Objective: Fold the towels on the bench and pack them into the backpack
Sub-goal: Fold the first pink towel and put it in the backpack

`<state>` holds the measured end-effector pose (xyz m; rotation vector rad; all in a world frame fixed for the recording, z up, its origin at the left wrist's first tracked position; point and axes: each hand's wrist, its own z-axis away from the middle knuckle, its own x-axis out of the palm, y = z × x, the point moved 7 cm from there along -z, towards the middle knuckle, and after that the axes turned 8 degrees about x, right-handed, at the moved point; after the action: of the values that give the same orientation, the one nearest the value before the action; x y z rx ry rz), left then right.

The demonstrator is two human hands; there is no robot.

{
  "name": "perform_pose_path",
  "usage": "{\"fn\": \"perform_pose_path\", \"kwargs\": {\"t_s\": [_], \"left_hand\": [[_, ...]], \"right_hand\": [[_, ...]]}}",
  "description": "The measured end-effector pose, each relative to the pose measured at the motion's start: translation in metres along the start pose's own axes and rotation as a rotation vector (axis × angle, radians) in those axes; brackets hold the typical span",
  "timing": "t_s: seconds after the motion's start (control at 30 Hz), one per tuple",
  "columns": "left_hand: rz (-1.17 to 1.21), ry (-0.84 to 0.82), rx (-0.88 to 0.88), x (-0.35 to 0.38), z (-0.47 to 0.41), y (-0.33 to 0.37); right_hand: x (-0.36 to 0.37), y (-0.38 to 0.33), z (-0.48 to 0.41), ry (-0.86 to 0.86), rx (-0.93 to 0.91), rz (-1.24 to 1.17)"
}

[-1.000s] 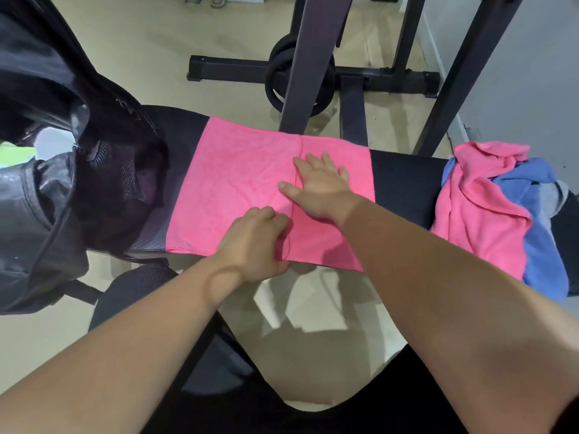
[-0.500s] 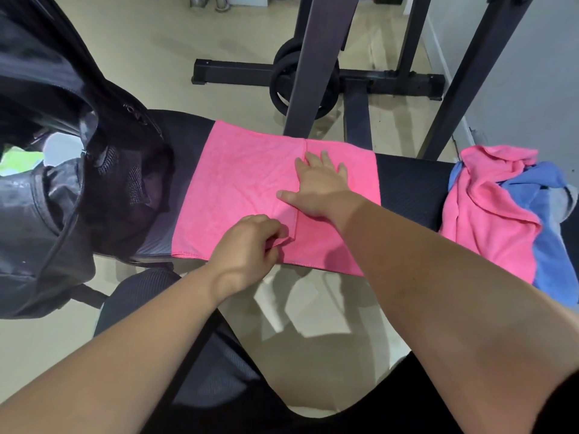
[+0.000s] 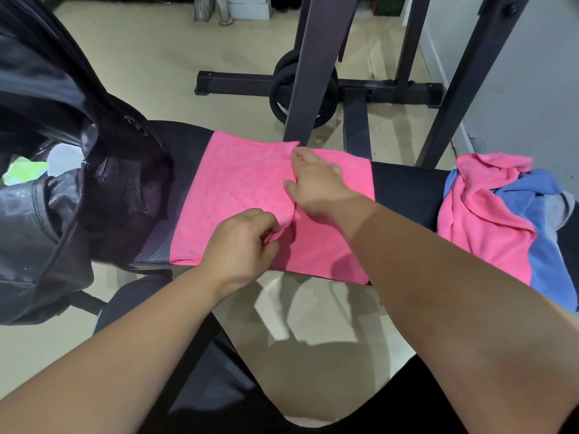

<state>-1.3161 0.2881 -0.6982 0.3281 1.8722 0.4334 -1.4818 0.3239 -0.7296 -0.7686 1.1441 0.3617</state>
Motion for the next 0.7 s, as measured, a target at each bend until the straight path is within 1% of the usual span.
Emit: {"fn": "perform_pose_path", "kwargs": {"t_s": [0.13,0.33,0.4,0.53,0.7], "left_hand": [[0.019,0.023,0.069,-0.006,-0.015,0.023],[0.094,-0.013,0.189,0.014,-0.040,0.072],[0.099,-0.063,0.218,0.031,-0.045,0.086],[0.077,-0.217,0.207,0.070,-0.053,0.102],[-0.052,-0.424,0.136,0.112,-0.049,0.091]], "right_hand": [[-0.032,0.008,0.004,0.106,-0.056,-0.034],[-0.062,0.054,0.016,0.166,0.003,-0.051],[-0.063,0.073,0.022,0.170,0.042,-0.049],[-0.053,0.106,0.034,0.147,0.122,-0.025],[-0.025,0.124,0.044,0.028,0.188,0.034]]}}
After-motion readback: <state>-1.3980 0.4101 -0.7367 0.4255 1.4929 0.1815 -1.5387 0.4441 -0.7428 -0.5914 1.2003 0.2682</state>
